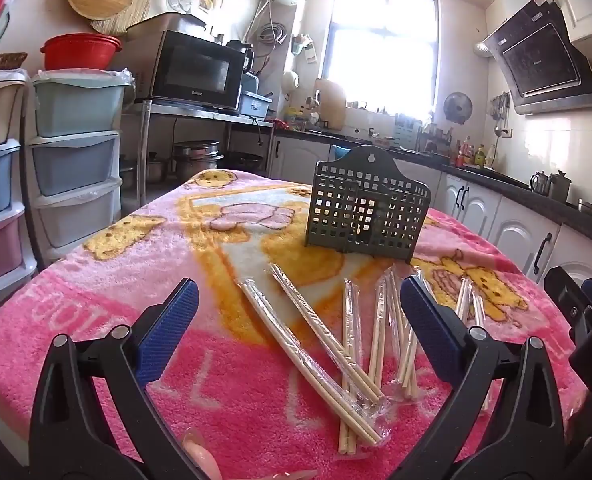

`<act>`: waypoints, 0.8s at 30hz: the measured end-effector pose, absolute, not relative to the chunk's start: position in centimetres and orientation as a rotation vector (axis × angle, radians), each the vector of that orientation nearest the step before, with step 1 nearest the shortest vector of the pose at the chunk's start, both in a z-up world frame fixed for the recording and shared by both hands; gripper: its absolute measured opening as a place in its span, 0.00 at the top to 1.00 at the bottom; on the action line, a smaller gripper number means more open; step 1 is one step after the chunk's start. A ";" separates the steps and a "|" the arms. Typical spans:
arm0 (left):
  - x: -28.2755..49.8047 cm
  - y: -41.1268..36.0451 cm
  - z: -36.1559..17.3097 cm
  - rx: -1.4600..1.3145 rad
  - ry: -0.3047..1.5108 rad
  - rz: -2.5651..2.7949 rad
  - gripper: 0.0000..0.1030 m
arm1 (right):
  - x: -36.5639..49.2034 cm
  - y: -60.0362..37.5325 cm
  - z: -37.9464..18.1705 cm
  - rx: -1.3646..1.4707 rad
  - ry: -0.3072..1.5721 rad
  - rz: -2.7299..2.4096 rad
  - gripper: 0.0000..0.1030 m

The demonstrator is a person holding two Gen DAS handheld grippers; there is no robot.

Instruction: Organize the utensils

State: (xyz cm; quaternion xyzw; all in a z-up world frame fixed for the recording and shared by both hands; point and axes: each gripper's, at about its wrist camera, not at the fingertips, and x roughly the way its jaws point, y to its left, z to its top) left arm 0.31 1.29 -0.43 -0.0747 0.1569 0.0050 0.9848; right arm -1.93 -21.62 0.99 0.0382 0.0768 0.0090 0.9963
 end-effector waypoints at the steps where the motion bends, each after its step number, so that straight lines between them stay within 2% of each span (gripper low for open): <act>1: 0.3 1.3 -0.4 -0.149 0.315 0.011 0.10 | -1.9 -21.6 1.0 0.076 0.153 0.019 0.06; 24: 0.1 0.7 0.1 -0.147 0.303 0.018 0.09 | -2.4 -21.3 1.0 0.070 0.146 0.034 0.06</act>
